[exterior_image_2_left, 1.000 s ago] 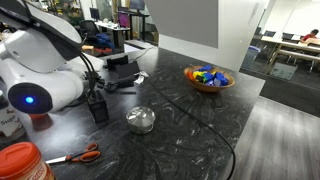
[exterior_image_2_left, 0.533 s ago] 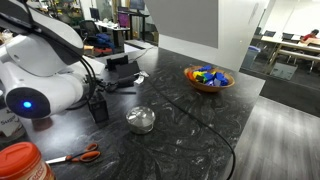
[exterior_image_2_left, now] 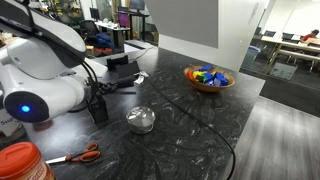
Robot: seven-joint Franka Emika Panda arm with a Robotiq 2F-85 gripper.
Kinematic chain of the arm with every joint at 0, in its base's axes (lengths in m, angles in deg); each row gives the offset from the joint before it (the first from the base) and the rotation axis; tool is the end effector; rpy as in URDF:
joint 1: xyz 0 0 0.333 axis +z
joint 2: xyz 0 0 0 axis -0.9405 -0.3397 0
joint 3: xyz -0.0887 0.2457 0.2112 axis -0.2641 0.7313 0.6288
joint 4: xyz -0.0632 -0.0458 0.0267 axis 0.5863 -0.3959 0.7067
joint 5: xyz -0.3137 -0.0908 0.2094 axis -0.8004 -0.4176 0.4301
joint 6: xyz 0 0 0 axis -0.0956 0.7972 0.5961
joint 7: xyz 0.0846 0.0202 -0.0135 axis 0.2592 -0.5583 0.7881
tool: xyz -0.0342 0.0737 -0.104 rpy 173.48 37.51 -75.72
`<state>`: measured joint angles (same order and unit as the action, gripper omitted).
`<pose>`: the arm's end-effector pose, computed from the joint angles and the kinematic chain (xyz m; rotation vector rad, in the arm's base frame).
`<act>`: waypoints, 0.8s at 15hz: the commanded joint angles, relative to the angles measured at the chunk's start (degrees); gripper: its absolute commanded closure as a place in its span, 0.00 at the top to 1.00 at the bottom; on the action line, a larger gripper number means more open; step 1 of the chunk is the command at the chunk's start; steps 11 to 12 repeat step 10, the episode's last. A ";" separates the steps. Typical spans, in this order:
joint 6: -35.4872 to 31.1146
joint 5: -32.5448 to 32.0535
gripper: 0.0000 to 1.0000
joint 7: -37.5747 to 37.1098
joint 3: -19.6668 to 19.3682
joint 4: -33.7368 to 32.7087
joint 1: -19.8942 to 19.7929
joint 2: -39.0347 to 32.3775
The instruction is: Put the measuring cup into the black object.
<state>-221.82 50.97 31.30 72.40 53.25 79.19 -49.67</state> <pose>0.5035 0.1321 0.3647 -0.2449 1.9613 0.6395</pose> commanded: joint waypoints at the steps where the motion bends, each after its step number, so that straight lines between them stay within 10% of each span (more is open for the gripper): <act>1: 0.55 1.58 1.00 2.77 -0.02 1.18 -0.69 2.13; 12: 0.09 0.03 1.00 0.84 0.09 0.11 -0.42 0.23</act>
